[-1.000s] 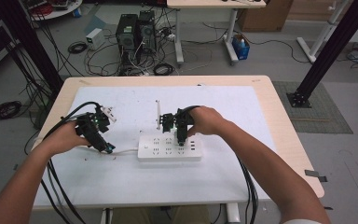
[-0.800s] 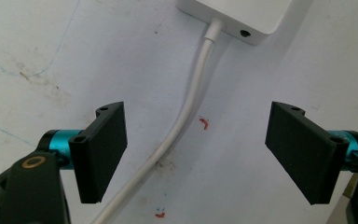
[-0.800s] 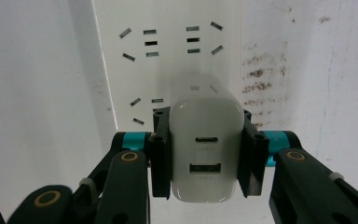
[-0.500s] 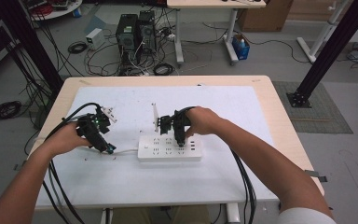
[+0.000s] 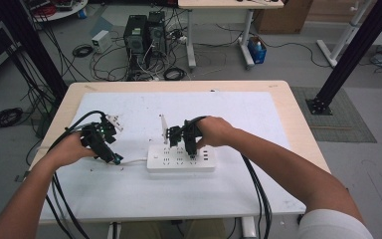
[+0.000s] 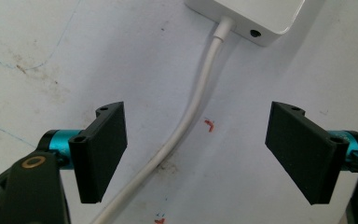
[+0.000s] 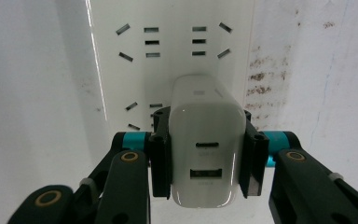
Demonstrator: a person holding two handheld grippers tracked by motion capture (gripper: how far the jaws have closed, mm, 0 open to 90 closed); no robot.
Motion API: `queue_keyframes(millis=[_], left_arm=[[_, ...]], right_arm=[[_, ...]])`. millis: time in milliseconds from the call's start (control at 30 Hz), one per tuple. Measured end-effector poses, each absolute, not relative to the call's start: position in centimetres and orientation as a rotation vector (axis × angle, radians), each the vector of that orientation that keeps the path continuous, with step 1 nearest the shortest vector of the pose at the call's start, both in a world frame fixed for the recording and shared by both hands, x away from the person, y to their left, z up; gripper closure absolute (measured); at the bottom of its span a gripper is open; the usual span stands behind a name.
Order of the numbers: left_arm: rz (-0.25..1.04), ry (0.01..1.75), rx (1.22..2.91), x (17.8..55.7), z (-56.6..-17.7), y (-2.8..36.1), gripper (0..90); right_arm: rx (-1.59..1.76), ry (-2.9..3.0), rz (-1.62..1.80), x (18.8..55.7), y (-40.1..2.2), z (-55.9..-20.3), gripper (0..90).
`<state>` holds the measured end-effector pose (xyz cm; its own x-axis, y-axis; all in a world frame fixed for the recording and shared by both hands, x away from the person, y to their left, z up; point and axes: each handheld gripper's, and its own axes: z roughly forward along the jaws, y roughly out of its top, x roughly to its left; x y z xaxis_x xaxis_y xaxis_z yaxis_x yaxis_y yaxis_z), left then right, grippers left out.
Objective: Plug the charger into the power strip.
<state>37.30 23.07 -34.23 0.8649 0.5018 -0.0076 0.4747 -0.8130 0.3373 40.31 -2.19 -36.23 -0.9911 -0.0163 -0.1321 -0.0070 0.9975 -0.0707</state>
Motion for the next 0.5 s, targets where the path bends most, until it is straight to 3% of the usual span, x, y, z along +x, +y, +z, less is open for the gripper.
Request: queue_keyframes(millis=[500], left_arm=[[0.12,0.771,2.703,37.0,-34.2,22.9,20.8]], right_arm=[[0.014,3.092,-0.048,41.8,-2.7,-36.8,63.0]])
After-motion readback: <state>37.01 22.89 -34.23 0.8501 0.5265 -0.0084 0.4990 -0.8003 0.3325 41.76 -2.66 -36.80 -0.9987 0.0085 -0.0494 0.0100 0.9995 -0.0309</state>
